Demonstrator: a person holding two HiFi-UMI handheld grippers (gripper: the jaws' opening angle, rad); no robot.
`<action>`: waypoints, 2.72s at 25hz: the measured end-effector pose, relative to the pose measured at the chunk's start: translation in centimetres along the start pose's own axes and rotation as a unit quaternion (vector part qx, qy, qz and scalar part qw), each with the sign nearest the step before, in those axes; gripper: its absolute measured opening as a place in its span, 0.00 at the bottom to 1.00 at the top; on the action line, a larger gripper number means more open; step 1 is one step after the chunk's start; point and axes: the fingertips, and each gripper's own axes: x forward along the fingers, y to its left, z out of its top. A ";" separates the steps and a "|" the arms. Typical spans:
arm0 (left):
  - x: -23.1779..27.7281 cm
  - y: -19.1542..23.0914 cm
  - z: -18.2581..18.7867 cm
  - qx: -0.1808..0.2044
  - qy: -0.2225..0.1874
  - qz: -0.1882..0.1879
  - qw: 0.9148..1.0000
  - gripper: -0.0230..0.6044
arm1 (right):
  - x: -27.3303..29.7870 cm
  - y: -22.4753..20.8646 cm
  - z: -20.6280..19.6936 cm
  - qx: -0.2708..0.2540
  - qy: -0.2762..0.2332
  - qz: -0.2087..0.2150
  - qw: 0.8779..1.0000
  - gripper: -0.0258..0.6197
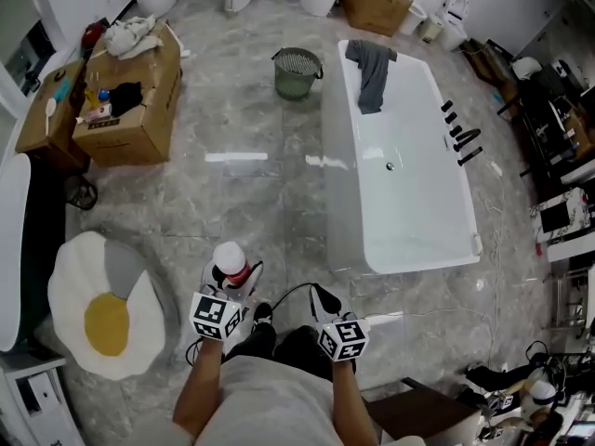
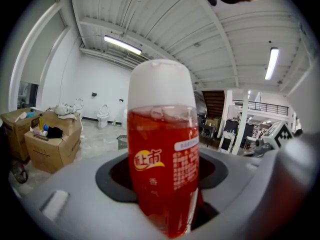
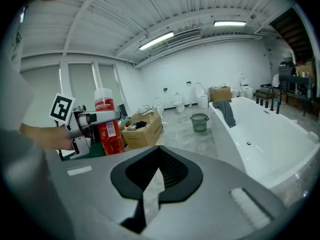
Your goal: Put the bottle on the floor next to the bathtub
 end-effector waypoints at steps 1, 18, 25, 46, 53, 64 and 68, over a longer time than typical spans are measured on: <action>0.3 0.4 0.3 0.001 -0.002 -0.001 1.000 0.57 | 0.4 -0.2 0.5 -0.001 -0.001 -0.001 1.000 0.04; 10.8 8.8 4.1 0.054 0.013 -0.025 0.998 0.57 | 12.9 -6.5 10.9 -0.003 -0.015 0.060 0.998 0.04; 20.0 12.7 8.1 0.077 0.031 -0.043 0.996 0.57 | 21.3 -10.9 18.9 -0.025 -0.011 0.093 0.995 0.04; 35.9 17.4 12.9 0.114 0.058 -0.124 0.984 0.57 | 33.1 -14.0 40.1 -0.196 -0.089 0.202 0.956 0.04; 41.3 20.0 13.3 0.091 0.058 -0.149 0.983 0.57 | 35.9 -17.0 45.4 -0.301 -0.104 0.075 0.945 0.04; 54.8 25.4 15.7 0.102 0.074 -0.230 0.965 0.57 | 40.8 -25.0 65.4 -0.096 -0.318 0.044 0.942 0.04; 59.1 27.5 15.5 0.093 0.077 -0.253 0.960 0.57 | 49.9 -22.9 58.8 -0.219 -0.139 0.131 0.957 0.04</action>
